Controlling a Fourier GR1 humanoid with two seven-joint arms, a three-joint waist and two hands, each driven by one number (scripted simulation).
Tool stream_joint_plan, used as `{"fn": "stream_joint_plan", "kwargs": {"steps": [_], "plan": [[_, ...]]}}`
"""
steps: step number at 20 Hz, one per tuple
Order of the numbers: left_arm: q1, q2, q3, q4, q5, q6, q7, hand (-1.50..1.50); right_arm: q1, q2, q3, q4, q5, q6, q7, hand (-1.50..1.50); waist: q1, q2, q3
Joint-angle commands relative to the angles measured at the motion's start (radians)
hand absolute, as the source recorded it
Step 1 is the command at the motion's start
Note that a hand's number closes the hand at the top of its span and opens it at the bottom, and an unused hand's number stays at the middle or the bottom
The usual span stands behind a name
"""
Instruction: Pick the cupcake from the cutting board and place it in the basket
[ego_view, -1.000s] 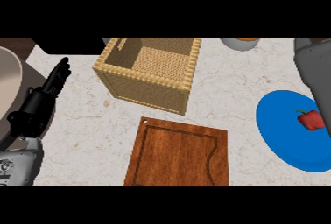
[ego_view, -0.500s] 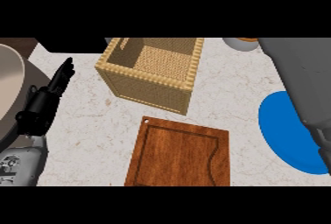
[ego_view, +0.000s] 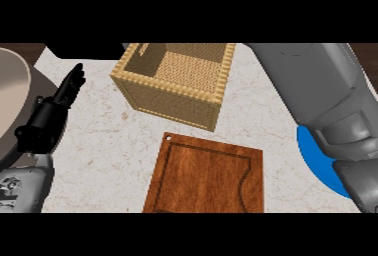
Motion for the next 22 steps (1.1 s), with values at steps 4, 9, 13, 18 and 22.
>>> {"fn": "stream_joint_plan", "kwargs": {"steps": [4, 9, 13, 18, 22], "plan": [[-0.005, -0.014, 0.002, -0.018, -0.002, 0.006, 0.032, 0.0, -0.074, 0.078, 0.005, 0.161, 0.032, 0.045, 0.064, 1.5, -0.004, -0.002, 0.001], [0.013, 0.017, 0.029, -0.026, 0.01, -0.012, 0.01, 0.0, -0.078, 0.022, 0.104, 0.252, 0.143, 0.142, 0.056, 1.5, 0.0, -0.001, 0.0], [0.027, 0.003, 0.018, 0.021, -0.005, -0.013, -0.062, 0.0, -0.107, 0.005, 0.123, 0.293, 0.182, 0.184, -0.015, 1.5, -0.001, 0.004, 0.0], [0.063, -0.017, -0.007, -0.066, -0.015, -0.008, 0.006, 0.0, -0.127, 0.038, 0.049, 0.333, 0.129, 0.243, -0.013, -1.5, 0.003, 0.0, 0.001], [-0.014, -0.001, 0.027, 0.037, -0.004, -0.019, -0.015, 0.0, -0.115, 0.093, 0.013, 0.336, 0.112, 0.194, -0.021, -1.5, -0.008, 0.002, 0.001]]}}
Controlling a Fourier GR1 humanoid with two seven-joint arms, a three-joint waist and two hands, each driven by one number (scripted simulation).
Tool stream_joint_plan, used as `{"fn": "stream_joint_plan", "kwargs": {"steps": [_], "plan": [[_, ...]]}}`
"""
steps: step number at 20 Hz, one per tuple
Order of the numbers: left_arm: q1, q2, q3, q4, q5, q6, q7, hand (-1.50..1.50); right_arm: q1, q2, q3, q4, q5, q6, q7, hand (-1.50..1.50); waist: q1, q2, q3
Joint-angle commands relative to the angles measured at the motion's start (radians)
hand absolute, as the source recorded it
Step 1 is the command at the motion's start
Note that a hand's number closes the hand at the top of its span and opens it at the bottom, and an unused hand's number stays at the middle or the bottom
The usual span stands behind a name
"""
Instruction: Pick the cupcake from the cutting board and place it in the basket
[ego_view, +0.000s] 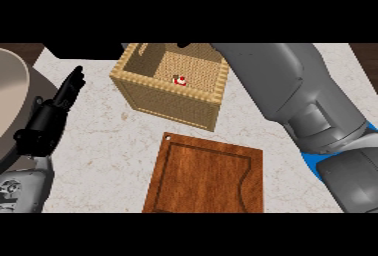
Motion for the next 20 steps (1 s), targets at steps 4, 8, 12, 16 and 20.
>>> {"fn": "stream_joint_plan", "kwargs": {"steps": [4, 8, 12, 16, 20], "plan": [[0.002, -0.022, -0.012, -0.015, -0.024, 0.024, 0.015, 0.0, 0.028, 0.001, -0.086, -0.017, -0.039, -0.121, -0.087, -1.5, -0.003, 0.001, 0.0], [0.003, 0.018, 0.023, -0.02, 0.03, -0.034, -0.01, 0.0, 0.024, -0.004, -0.2, -0.039, -0.106, -0.321, -0.063, -1.5, 0.004, 0.002, 0.0], [0.006, -0.03, -0.01, -0.014, -0.023, 0.029, 0.014, 0.0, 0.038, -0.064, -0.282, -0.067, -0.138, -0.485, -0.056, -1.5, -0.013, 0.0, 0.001], [-0.02, 0.001, 0.014, -0.012, 0.002, -0.005, 0.041, 0.0, 0.101, -0.111, -0.328, -0.084, -0.151, -0.582, -0.071, -1.5, -0.021, -0.005, 0.001], [0.041, 0.013, 0.023, -0.06, 0.021, -0.03, 0.023, 0.0, 0.157, -0.243, -0.382, -0.09, -0.178, -0.567, -0.142, -1.5, -0.009, -0.006, 0.001]]}}
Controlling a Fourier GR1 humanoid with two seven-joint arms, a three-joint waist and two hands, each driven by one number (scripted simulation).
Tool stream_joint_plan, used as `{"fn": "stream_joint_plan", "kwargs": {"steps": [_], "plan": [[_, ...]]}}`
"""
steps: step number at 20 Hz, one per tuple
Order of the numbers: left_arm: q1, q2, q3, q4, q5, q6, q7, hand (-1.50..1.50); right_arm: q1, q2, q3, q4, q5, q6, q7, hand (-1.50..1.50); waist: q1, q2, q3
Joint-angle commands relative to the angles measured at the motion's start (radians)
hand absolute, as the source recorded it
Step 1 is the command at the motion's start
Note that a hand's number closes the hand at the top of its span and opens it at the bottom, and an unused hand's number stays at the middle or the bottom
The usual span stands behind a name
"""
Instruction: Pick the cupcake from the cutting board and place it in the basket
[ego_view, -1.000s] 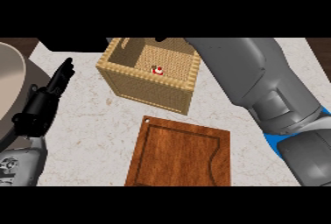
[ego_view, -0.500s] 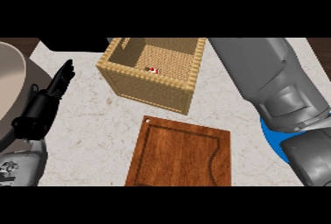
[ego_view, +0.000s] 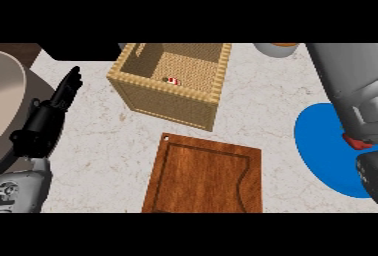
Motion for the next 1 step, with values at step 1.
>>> {"fn": "stream_joint_plan", "kwargs": {"steps": [1], "plan": [[0.033, -0.022, -0.009, -0.008, -0.008, 0.014, -0.025, 0.0, 0.06, -0.091, -0.068, -0.014, -0.039, -0.036, -0.044, -1.5, -0.002, -0.001, 0.0]]}}
